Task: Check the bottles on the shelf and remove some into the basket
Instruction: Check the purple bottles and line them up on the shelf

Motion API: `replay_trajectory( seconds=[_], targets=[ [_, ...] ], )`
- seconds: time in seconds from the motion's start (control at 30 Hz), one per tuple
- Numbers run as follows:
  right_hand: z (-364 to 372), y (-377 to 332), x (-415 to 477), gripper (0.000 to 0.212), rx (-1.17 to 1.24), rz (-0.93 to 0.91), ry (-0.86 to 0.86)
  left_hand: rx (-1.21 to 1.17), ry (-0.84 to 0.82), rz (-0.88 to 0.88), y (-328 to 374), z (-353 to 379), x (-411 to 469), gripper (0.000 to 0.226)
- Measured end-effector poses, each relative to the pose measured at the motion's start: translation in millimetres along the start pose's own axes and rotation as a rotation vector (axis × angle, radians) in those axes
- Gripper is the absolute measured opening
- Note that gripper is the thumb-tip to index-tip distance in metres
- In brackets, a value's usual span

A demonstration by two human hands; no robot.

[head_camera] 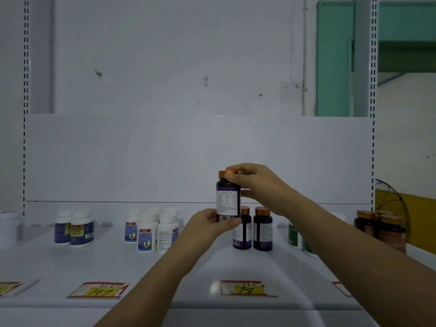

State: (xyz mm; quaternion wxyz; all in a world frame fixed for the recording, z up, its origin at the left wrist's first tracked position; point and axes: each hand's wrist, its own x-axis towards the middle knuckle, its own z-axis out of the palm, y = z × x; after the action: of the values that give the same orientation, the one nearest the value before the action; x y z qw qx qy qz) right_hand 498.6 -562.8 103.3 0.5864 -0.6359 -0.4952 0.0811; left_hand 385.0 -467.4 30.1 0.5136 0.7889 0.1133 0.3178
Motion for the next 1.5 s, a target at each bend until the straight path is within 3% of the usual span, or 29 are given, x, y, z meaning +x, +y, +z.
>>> replay_trajectory(
  seconds=[0.1,0.23,0.33,0.47,0.57,0.67,0.73,0.9,1.0,1.1,1.2,1.33,1.5],
  targets=[
    [-1,1,-2,0.033,0.042,0.030,-0.052,0.013,0.117,0.007,-2,-1,4,0.050],
    [3,-2,3,0.044,-0.127,0.011,0.083,0.092,0.242,0.047,-1,10,5,0.055],
    [1,-1,2,0.031,-0.121,-0.017,0.147,0.084,0.133,0.020,1,12,5,0.055],
    [-5,5,-1,0.025,-0.037,-0.019,0.068,0.031,-0.036,-0.001,1,4,5,0.047],
    [-3,4,-1,0.032,0.053,0.004,-0.013,0.003,0.012,0.027,1,4,7,0.041],
    [3,0,4,0.048,-0.112,0.025,0.043,-0.001,0.169,0.055,3,6,7,0.037],
    [6,-2,7,0.046,-0.111,0.020,0.101,0.030,0.203,0.068,3,6,6,0.041],
    [3,-1,3,0.034,0.033,-0.044,0.046,0.014,0.075,0.054,3,-3,4,0.039],
    [6,-1,2,0.036,0.038,-0.031,-0.017,0.011,0.143,0.065,-1,-5,6,0.047],
    [13,-5,7,0.044,-0.067,-0.029,0.064,-0.006,0.220,0.075,-3,-2,6,0.054],
    [12,-8,9,0.034,-0.060,-0.050,0.136,-0.078,0.132,0.068,-4,-1,5,0.046],
    [7,-8,3,0.027,0.013,-0.081,0.043,-0.090,-0.015,0.057,-7,-11,4,0.032],
    [13,-6,-2,0.032,-0.036,-0.044,0.015,-0.151,0.041,0.049,-10,-11,2,0.036]
  ],
)
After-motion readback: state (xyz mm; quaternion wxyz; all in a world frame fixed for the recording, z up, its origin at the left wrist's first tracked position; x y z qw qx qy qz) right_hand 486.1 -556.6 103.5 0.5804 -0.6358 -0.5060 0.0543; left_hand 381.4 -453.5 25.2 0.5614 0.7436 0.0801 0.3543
